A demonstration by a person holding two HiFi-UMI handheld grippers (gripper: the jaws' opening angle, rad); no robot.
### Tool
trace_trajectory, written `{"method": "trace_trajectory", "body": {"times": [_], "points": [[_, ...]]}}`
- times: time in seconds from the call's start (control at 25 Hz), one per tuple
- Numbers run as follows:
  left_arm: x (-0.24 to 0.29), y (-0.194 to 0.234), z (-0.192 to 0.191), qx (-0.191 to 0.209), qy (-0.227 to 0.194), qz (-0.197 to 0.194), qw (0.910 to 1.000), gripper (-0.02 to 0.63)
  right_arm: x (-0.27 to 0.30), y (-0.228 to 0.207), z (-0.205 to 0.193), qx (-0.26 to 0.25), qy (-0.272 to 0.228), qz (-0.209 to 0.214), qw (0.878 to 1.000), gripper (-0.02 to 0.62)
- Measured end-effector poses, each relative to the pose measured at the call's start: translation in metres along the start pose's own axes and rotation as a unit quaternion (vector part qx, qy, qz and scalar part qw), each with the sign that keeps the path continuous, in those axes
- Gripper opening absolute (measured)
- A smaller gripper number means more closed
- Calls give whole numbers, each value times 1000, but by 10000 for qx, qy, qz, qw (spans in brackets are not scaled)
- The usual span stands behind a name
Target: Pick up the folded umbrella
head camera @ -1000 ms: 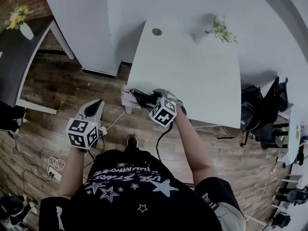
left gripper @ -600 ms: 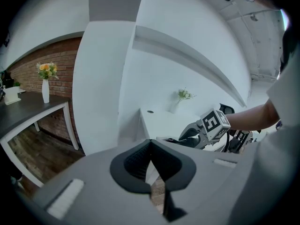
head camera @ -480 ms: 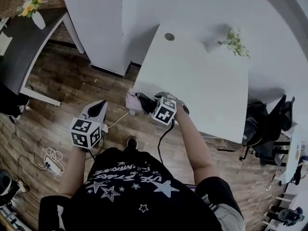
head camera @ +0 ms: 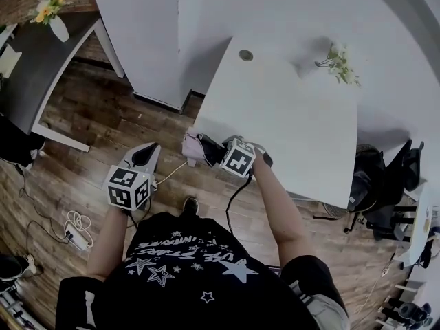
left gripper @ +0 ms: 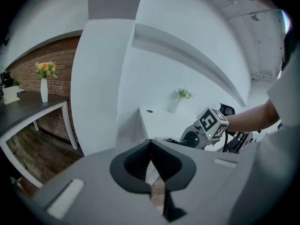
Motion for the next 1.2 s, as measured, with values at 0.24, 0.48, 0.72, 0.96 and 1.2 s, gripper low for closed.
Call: {"method": "trace_trajectory", "body": {"times": [0.24, 0.48, 0.72, 0.96, 1.2], "points": [[-6, 0, 1, 137, -42, -88, 9999, 0, -3, 1, 1, 43, -112, -355, 9993, 228], [-18, 4, 7, 221, -247, -190, 9993, 0, -20, 6, 0, 829, -605, -444, 9937, 227], [-31, 4, 15, 376, -410, -451, 9974, 0, -71, 9, 13, 2046, -1781, -674, 9601, 227], [-44, 7, 31, 553, -674, -743, 9934, 0, -113, 28, 24, 3078, -2738, -932, 9064, 229], [-66, 2, 38, 691, -875, -1059, 9881, 0, -144, 62, 25, 3799, -3424, -918, 8544, 230]]}}
Point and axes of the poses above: the fingertips, and each gripper's own axes: x forward along the fingers, y to its left, z out of its top, the point moved 2 cm from there along -x, backward along the fingers, and after that the axes turned 15 degrees about x, right-handed, at the moved point
